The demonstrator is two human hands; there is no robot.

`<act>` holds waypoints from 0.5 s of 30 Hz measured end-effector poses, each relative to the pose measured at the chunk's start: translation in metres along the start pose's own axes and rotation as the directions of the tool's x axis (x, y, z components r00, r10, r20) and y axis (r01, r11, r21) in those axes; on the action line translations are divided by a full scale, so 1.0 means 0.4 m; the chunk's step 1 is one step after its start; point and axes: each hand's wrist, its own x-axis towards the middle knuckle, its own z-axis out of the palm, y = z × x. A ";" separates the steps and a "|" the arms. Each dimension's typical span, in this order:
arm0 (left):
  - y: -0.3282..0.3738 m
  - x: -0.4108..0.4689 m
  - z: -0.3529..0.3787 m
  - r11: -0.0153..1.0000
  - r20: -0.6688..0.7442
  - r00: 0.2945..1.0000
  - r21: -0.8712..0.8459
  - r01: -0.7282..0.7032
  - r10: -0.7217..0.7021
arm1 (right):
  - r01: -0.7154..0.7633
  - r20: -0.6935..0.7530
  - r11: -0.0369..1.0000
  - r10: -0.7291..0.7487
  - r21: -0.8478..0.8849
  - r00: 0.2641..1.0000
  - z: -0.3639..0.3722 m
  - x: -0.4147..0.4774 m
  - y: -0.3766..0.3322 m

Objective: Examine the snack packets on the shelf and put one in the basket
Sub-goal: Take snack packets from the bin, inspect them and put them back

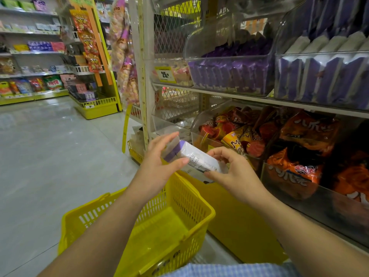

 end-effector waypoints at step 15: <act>-0.012 0.004 -0.019 0.629 0.174 0.948 -0.714 0.307 -0.265 | -0.044 -0.050 0.802 0.091 0.596 0.995 -0.034 0.003 -0.017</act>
